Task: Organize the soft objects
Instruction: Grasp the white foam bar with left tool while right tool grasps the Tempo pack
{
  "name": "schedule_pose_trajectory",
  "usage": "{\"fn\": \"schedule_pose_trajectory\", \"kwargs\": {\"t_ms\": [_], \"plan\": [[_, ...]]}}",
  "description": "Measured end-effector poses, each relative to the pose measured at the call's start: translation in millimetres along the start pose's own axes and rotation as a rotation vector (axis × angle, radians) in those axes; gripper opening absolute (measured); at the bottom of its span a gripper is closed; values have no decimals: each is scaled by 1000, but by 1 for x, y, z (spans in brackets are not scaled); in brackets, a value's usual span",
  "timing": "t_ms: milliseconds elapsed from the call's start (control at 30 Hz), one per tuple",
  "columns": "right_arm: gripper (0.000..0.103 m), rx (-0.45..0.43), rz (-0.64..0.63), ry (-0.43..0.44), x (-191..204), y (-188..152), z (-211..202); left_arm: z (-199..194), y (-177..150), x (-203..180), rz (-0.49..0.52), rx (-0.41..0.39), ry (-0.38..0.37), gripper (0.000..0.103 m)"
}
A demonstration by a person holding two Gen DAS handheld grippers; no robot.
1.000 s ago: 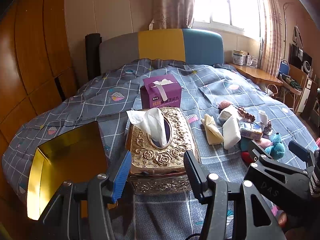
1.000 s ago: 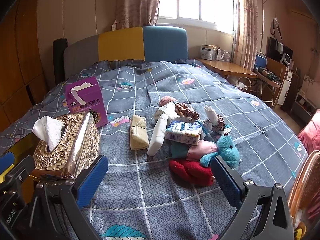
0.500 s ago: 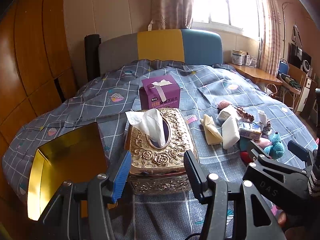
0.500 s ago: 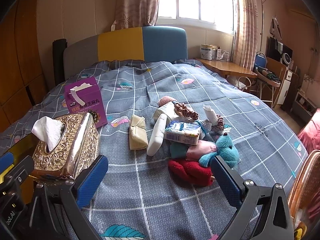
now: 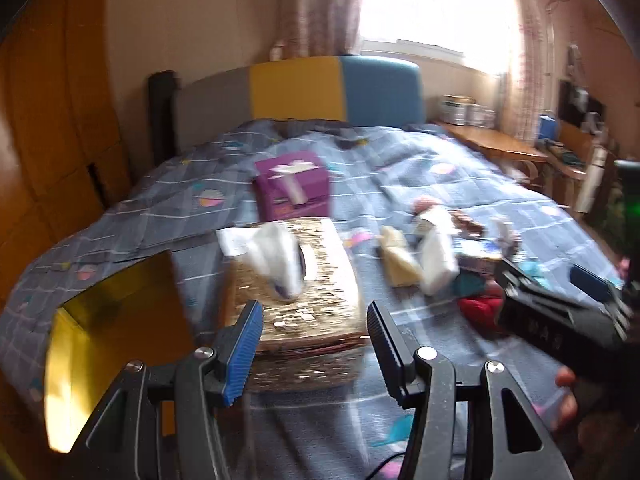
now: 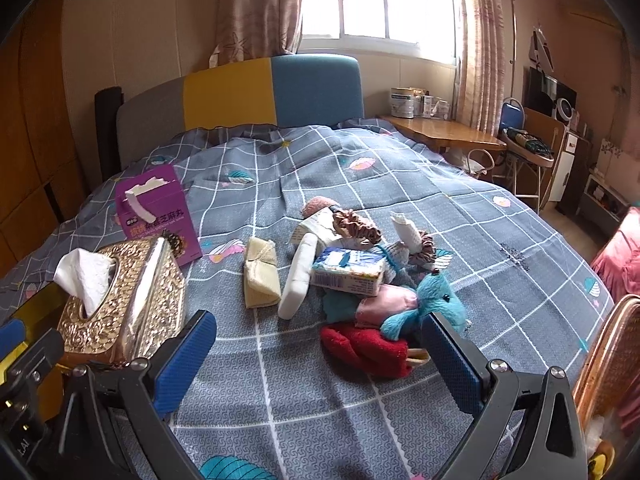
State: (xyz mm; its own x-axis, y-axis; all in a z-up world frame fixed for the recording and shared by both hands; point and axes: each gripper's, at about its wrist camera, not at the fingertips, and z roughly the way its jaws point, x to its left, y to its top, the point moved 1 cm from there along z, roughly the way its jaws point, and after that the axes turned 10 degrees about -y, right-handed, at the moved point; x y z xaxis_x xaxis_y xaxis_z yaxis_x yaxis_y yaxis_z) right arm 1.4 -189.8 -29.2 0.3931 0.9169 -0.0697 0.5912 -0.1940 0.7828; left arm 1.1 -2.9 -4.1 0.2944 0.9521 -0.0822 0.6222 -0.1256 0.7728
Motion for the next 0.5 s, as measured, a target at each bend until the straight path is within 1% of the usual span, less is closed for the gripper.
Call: {"fn": "schedule_pose_trajectory", "kwargs": {"t_ms": [33, 67, 100, 167, 233, 267, 400, 467, 500], "plan": [[103, 3, 10, -6, -6, 3, 3, 0, 2, -2, 4, 9, -56, 55], [103, 14, 32, -4, -16, 7, 8, 2, 5, -5, 8, 25, -131, 55], [103, 30, 54, -5, -25, 11, 12, 2, 8, -8, 12, 35, -174, 57], [103, 52, 104, -27, -49, 20, 22, 4, 13, -19, 53, 40, -212, 58], [103, 61, 146, -73, -75, 28, 31, 7, 19, -34, 100, 40, -243, 57], [103, 66, 163, -92, -87, 31, 34, 11, 22, -41, 113, 55, -282, 57], [103, 71, 236, -140, -125, 41, 43, 32, 28, -64, 133, 111, -360, 57], [103, 72, 266, -148, -138, 42, 45, 49, 27, -69, 104, 173, -404, 58], [103, 77, 276, -149, -142, 42, 46, 57, 26, -70, 91, 194, -409, 58]]}}
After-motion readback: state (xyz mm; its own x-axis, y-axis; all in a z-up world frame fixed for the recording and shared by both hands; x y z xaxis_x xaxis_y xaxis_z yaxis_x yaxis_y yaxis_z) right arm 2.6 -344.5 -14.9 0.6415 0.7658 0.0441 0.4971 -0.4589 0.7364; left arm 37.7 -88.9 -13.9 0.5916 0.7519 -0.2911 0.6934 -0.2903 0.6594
